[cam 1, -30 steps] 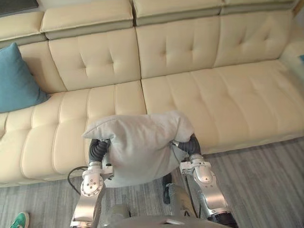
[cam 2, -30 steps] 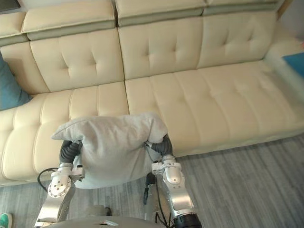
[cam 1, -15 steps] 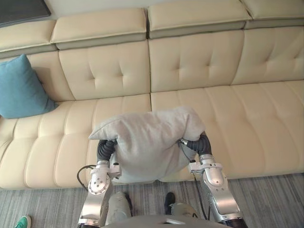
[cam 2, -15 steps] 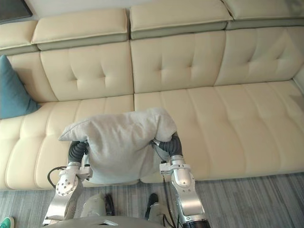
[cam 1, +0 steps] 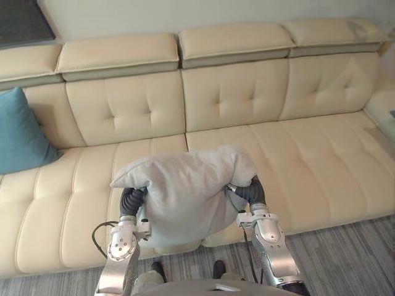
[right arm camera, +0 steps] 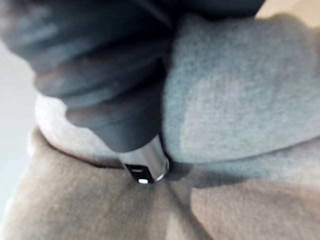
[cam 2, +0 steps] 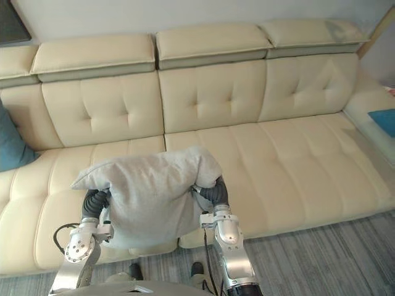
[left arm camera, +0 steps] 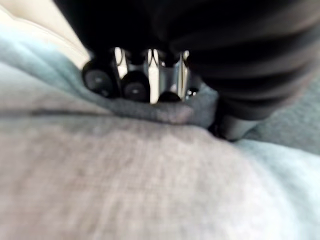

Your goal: Pick up cushions and gather them together orderly.

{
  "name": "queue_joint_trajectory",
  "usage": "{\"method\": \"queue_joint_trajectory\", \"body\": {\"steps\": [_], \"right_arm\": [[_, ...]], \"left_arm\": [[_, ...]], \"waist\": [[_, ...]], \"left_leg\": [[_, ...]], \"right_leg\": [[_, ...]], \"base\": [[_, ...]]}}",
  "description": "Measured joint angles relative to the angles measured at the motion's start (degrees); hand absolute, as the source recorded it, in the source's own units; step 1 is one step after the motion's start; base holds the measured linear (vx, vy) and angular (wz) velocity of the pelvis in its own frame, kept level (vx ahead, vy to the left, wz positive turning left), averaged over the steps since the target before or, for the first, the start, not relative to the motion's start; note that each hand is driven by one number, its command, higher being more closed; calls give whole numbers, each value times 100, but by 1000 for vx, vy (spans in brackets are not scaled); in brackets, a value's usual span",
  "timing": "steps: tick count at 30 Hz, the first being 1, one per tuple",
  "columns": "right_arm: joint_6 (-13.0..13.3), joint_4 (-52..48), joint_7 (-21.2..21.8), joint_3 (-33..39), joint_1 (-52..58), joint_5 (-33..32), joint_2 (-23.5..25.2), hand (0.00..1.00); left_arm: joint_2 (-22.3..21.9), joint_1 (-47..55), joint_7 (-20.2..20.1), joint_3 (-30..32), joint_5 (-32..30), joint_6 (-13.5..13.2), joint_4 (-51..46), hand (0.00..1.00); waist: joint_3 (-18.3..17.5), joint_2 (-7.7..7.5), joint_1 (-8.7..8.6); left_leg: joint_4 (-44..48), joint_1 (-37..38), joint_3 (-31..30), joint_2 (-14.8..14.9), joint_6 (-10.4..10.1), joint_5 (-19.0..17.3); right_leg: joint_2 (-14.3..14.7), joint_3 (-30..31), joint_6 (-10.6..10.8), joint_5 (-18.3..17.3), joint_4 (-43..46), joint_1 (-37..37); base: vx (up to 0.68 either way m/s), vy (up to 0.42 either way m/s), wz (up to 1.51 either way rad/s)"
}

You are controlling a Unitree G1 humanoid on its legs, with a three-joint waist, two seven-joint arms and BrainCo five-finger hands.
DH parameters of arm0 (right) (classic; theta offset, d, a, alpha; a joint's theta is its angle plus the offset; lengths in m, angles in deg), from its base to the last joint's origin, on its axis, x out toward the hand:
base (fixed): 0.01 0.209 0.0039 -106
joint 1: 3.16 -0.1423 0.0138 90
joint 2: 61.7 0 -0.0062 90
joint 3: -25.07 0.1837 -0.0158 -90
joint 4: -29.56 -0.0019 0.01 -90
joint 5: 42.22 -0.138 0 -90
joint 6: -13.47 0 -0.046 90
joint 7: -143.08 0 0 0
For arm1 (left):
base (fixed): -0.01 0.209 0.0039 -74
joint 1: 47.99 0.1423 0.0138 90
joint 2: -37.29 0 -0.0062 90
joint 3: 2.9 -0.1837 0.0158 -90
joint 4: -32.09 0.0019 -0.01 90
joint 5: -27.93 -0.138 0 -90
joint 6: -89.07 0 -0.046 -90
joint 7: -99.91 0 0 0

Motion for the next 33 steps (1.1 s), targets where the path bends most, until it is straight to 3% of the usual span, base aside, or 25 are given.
{"method": "queue_joint_trajectory", "body": {"steps": [6,10,15,20,25,29,33], "right_arm": [[0,154,-63,-11,-329,72,3,100],[-3,435,-480,-138,-1448,198,-8,100],[-4,906,-1308,-134,-3856,302,-14,100],[-111,1018,-2092,486,-5644,667,-22,100],[-161,1018,-2717,824,-6652,732,-13,100],[-312,1021,-3146,1262,-7322,733,103,100],[-415,1033,-3416,1471,-7740,741,229,100]], "left_arm": [[15,-171,122,14,-115,6,-70,100],[122,-1154,583,142,-236,7,-35,100],[858,-3638,1383,334,-274,0,854,100],[1299,-5799,1823,323,-274,2,1592,100],[1656,-7540,1864,271,-254,18,2528,100],[1677,-8649,1850,323,-210,86,2900,100],[1608,-9143,1836,456,-211,178,2907,100]], "waist": [[-43,-67,-14],[-28,-55,-18],[483,23,45],[842,154,161],[1171,260,203],[1385,283,195],[1493,293,185]], "left_leg": [[-316,28,-21,-68,20,252],[-377,-357,-13,-58,51,456],[300,-1458,-85,137,84,470],[692,-2477,-208,171,152,592],[584,-3129,-208,141,204,874],[637,-3757,-246,175,251,1067],[829,-4340,-244,259,247,1071]], "right_leg": [[-9,-22,18,94,-75,-62],[8,-19,6,309,-139,-442],[84,-4,-31,602,36,-1308],[-25,-133,-67,346,1101,-2579],[-135,-125,-69,299,1539,-3454],[-145,-149,-98,297,1818,-4163],[-123,-151,-119,308,1976,-4719]], "base": [[-47,-9,3],[-102,-10,-1],[-221,-29,-1],[-198,-22,12],[-96,-17,9],[-39,-47,6],[-5,-9,0]]}}
